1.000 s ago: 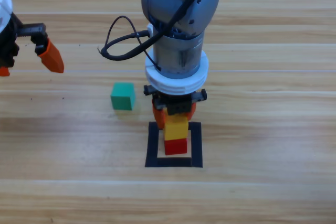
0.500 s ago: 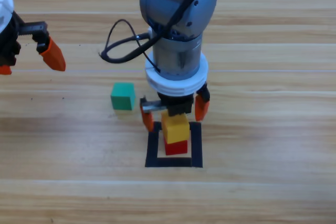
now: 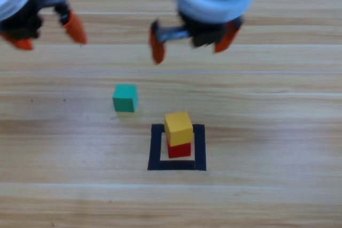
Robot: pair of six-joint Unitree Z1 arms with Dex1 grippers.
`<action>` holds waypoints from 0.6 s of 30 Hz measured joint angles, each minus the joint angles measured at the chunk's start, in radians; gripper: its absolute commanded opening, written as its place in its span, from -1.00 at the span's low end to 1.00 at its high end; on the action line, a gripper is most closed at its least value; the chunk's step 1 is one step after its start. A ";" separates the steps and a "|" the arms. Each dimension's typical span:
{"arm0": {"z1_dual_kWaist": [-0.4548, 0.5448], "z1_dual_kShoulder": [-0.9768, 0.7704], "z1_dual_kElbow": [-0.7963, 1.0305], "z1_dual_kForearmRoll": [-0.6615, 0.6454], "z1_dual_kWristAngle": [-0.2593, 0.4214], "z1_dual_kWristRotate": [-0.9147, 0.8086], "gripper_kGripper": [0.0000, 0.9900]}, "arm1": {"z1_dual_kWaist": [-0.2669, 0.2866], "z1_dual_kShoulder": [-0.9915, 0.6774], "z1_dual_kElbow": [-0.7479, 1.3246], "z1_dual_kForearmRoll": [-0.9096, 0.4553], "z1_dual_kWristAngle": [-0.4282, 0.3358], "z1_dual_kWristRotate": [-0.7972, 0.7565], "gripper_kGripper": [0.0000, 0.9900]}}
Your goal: Stack the blocks in the rectangular block: red at the bottom, yellow in the middle, green on top
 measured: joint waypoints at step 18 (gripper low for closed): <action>-0.123 0.490 -0.204 -0.035 0.078 -0.050 0.86 | 0.002 -0.843 1.547 -1.012 0.036 -0.265 1.00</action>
